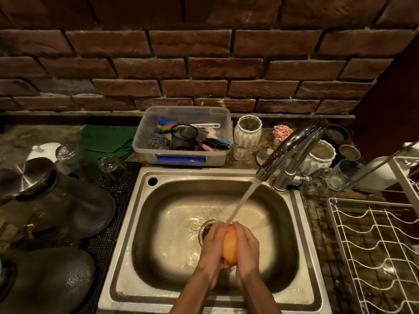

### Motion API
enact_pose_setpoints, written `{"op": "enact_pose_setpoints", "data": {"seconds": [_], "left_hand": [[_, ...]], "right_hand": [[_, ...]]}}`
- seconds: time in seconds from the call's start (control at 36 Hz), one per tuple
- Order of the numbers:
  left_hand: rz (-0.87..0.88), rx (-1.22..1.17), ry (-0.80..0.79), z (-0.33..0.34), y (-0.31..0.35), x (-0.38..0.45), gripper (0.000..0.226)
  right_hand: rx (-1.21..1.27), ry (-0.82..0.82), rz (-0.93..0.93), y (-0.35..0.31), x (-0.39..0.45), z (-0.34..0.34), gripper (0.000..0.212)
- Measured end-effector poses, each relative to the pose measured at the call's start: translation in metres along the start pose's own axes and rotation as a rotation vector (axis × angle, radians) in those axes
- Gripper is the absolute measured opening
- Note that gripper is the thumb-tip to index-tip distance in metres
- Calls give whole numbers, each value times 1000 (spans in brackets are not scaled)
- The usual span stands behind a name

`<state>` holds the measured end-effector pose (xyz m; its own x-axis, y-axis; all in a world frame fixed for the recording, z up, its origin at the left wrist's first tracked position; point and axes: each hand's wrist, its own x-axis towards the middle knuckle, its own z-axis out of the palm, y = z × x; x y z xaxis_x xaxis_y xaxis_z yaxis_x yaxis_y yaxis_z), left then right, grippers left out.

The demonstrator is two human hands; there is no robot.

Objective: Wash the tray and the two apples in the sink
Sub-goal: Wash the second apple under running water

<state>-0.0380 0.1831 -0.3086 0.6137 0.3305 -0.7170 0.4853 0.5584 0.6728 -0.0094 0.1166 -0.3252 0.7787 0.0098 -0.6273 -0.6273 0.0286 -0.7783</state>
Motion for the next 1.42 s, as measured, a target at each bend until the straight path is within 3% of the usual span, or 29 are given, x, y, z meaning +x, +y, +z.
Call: {"op": "enact_pose_setpoints", "data": {"seconds": [0.11,0.19,0.33,0.42,0.47,0.53,0.61,0.72,0.92,0.97,1.03,1.08,1.17,1.31,1.42], "left_hand": [[-18,-96,-22,-5,0,-2,22],[-34,-132,-67,-12,4,-3,23],[-114,-270,-177,-22,12,0,41],[-183,-419,-228,-20,18,2,50],[-241,-568,-215,-15,20,4,58],[-244,-654,-184,-9,19,7,63],[-175,-523,-155,-5,11,9,64],[-78,-144,-146,-8,0,13,55],[164,61,-60,-3,-11,14,71],[229,75,-35,-5,-13,15,66],[270,64,-16,-7,-10,15,45],[259,45,-24,-10,-4,16,26],[222,88,-18,-17,6,15,25],[221,123,11,-13,-8,12,32],[308,235,9,-12,-22,6,21]], "right_hand": [[-21,-9,52,-8,10,4,28],[38,-91,221,-21,21,3,30],[234,-284,480,-31,34,-3,55],[339,-360,373,-35,30,-11,43],[264,-398,238,-34,25,-15,28],[132,-438,172,-32,19,-18,28],[97,-437,150,-31,16,-22,31],[109,-417,86,-27,18,-24,37],[10,-410,-8,-18,18,-10,27],[-30,-398,-33,-13,17,-5,25],[-30,-405,-27,-8,15,-4,34],[-17,-444,15,-1,15,-7,56],[-15,-470,20,11,18,-10,69],[-21,-293,-16,7,4,0,37],[95,-166,44,4,-10,1,31]]}}
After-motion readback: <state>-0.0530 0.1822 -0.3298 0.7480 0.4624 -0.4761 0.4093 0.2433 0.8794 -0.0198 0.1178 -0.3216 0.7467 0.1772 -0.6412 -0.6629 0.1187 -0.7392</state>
